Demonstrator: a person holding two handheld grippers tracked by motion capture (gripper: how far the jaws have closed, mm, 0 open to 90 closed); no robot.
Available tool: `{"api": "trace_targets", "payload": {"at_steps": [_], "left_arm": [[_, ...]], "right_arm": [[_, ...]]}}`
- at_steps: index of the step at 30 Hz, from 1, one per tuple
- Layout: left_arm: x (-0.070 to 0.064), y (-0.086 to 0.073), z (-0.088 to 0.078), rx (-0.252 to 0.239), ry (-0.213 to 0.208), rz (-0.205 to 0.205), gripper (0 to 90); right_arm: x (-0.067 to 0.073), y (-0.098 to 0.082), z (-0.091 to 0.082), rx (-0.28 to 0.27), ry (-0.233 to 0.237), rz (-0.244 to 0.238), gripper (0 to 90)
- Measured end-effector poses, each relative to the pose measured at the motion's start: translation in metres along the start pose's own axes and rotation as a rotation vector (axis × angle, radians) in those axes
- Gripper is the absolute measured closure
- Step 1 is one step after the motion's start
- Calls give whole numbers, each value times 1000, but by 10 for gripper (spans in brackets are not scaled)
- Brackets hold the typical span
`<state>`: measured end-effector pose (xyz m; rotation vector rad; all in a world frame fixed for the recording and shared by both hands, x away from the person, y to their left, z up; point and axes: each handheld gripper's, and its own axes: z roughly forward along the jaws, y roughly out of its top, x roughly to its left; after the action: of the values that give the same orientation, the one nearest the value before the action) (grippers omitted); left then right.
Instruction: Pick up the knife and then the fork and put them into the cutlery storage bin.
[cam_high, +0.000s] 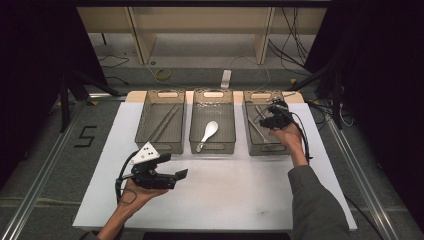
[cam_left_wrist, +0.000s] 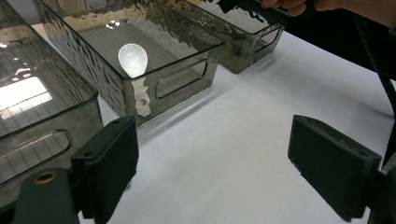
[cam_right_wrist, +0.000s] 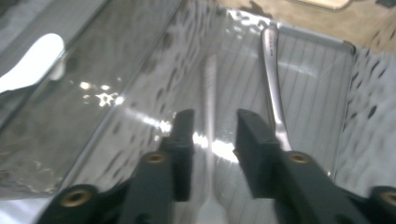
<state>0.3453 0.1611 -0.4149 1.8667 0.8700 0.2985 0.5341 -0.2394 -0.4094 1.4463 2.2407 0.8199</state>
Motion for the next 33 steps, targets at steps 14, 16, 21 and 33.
{"api": "trace_targets", "payload": {"at_steps": [14, 16, 21, 33], "left_arm": [[5, 0, -2, -20, -4, -35, 158], [5, 0, -2, -16, -5, -33, 158], [6, -1, 0, -4, -7, -39, 157], [7, -1, 0, -5, -23, -52, 157]], "right_arm": [[32, -19, -38, -136, 155, -79, 386], [39, -25, -43, -152, 170, -96, 362], [53, -42, -58, -215, 228, -109, 335], [75, -79, -77, -315, 295, -118, 296]]}}
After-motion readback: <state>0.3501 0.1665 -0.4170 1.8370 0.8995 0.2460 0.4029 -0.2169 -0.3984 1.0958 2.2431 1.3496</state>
